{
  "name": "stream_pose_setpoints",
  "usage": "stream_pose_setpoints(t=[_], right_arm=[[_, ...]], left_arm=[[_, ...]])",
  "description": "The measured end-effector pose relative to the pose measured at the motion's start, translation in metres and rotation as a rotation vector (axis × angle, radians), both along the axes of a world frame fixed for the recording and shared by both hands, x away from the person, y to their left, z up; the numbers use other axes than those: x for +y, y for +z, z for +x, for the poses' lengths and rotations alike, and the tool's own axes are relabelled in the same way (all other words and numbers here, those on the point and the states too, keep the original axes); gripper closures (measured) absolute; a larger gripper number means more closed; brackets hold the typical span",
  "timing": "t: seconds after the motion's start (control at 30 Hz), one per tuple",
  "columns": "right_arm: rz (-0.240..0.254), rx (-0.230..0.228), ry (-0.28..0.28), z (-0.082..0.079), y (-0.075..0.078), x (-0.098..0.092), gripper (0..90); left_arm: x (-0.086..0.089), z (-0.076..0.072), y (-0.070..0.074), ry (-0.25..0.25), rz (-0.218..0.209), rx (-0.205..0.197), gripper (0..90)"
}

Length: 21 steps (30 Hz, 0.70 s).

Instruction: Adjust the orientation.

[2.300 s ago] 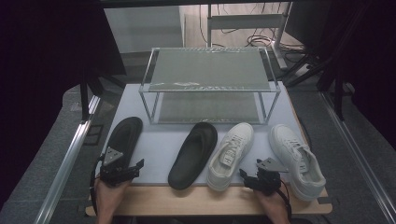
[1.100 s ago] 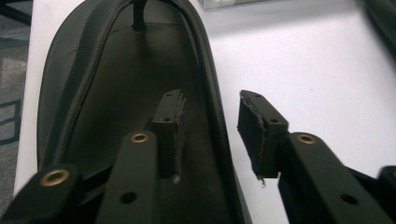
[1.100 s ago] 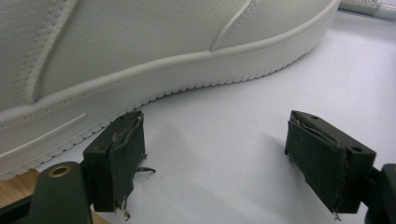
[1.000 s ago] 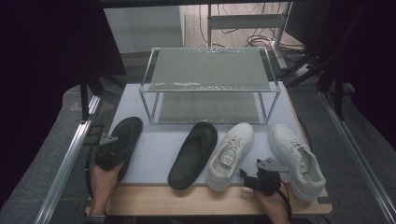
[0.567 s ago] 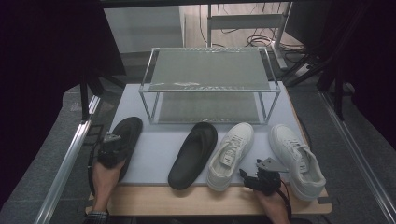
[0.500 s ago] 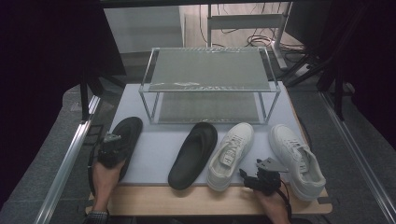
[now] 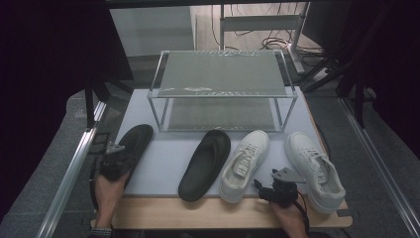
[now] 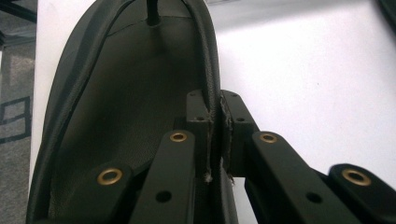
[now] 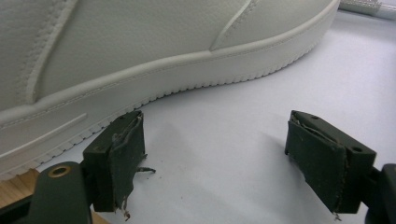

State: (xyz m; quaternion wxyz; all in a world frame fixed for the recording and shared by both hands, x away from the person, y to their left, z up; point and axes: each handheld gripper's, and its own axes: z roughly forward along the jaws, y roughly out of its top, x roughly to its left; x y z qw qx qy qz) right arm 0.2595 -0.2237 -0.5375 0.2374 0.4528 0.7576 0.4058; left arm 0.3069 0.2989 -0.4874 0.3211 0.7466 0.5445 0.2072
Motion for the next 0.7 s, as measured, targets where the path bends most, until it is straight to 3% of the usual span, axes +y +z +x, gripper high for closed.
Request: stream_pose_setpoints(t=[0.7], right_arm=[[-0.001, -0.001, 0.000, 0.000, 0.000, 0.000, 19.9]], left_arm=[[-0.002, -0.023, 0.009, -0.048, 0.016, -0.034, 83.5]])
